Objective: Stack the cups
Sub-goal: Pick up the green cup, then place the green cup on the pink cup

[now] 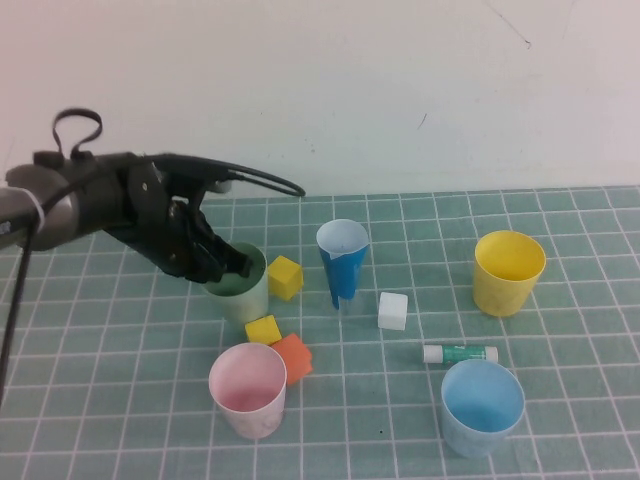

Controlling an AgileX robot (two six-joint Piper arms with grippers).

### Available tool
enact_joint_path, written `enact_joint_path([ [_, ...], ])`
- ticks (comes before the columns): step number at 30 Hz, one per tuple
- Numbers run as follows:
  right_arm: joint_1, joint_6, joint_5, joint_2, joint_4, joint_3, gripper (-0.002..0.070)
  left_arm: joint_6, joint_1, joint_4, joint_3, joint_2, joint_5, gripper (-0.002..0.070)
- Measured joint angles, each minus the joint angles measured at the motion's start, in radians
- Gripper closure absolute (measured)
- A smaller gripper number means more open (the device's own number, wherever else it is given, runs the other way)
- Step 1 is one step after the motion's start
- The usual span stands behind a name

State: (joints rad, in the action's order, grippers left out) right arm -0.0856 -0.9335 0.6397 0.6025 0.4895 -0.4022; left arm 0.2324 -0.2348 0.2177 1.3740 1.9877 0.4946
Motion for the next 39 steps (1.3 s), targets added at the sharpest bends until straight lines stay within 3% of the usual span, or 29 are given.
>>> enact_joint_path([
  [7, 0.0, 0.0, -0.007, 0.0, 0.021, 0.0, 0.0679, 0.022, 0.0, -0.014, 0.021, -0.194, 0.136, 0.0657],
  [16, 0.0, 0.0, -0.047, 0.0, 0.054, 0.0, 0.0679, 0.025, 0.0, -0.009, 0.037, -0.389, 0.574, 0.0657],
  [20, 0.0, 0.0, -0.053, 0.0, 0.06, 0.0, 0.0679, 0.027, 0.0, 0.055, 0.026, -0.394, 0.681, 0.0657],
  [24, 0.0, 0.0, -0.053, 0.0, 0.063, 0.0, 0.0679, 0.061, -0.017, 0.124, -0.044, -0.394, 0.671, 0.0657],
  [31, 0.0, 0.0, -0.053, 0.0, 0.066, 0.0, 0.0679, 0.068, -0.093, 0.048, -0.17, -0.394, 0.463, 0.0657],
  [39, 0.0, -0.008, -0.053, 0.0, 0.066, 0.0, 0.0679, 0.048, -0.109, 0.033, -0.176, -0.389, 0.33, 0.0658],
])
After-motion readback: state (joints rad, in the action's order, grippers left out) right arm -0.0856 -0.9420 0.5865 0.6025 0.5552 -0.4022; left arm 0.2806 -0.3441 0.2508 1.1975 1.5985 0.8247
